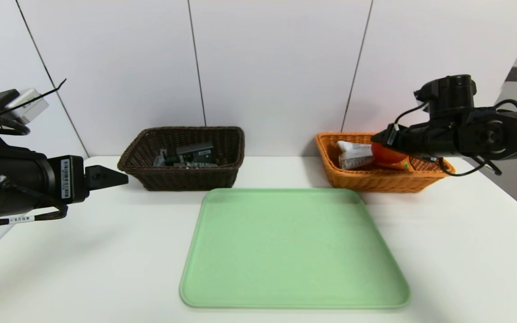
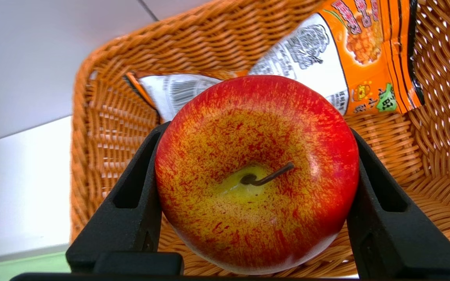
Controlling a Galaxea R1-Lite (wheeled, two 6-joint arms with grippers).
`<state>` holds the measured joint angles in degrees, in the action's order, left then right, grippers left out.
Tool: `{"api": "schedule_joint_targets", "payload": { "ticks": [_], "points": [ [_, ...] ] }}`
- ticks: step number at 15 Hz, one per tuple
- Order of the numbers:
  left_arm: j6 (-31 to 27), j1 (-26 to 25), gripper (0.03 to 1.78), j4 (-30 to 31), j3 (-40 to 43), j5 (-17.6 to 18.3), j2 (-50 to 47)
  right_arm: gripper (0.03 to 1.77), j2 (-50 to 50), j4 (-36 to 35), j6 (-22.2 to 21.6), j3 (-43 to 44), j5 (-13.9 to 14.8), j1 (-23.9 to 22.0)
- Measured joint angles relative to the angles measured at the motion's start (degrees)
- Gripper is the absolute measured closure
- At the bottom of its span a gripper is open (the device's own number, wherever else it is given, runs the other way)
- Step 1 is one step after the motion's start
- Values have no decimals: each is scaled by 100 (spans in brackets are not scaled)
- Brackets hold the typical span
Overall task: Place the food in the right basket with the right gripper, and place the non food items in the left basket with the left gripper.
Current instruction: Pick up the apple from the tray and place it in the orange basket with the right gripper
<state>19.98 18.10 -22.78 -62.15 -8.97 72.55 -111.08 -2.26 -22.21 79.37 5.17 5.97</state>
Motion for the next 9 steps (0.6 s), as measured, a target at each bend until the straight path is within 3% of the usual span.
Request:
{"api": "schedule_joint_targets", "payload": {
  "ticks": [8,9],
  "points": [
    [-2,0,12,-4,11,-10,0,55,-236,-99,184,-18,39,-46],
    [-6,-5,12,-6,29,-9,-4,47,-247,-206,182,-22,69,-41]
  ]
}}
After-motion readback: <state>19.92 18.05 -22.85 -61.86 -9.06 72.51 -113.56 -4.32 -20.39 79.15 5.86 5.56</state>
